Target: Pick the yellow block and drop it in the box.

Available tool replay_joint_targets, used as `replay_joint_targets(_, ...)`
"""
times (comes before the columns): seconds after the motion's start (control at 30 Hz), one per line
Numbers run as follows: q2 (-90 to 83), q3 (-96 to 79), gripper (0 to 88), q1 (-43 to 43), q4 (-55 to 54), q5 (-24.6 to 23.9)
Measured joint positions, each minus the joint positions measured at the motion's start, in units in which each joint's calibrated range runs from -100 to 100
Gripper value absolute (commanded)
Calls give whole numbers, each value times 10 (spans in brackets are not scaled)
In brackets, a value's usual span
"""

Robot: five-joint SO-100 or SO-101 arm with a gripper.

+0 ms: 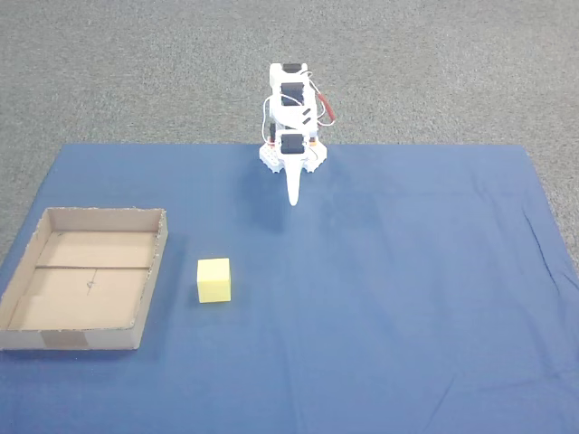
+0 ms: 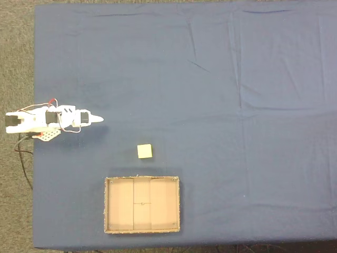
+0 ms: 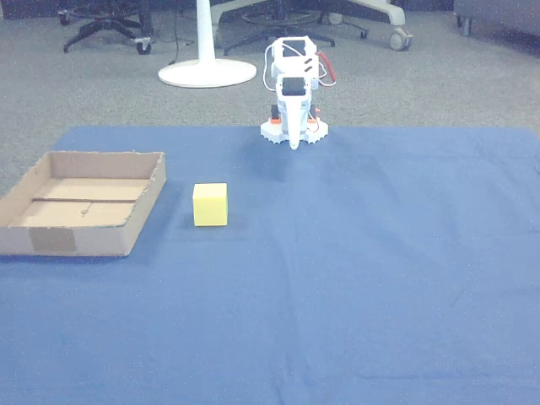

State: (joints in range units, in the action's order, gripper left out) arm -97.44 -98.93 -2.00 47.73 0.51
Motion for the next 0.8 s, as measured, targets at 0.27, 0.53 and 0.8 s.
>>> replay_joint_targets(0.27,0,0,2,11,0,0)
replay_joint_targets(0.53,59,28,245,22,-29,-19)
replay_joint_targets(0.8,488,459,297,116,32,16)
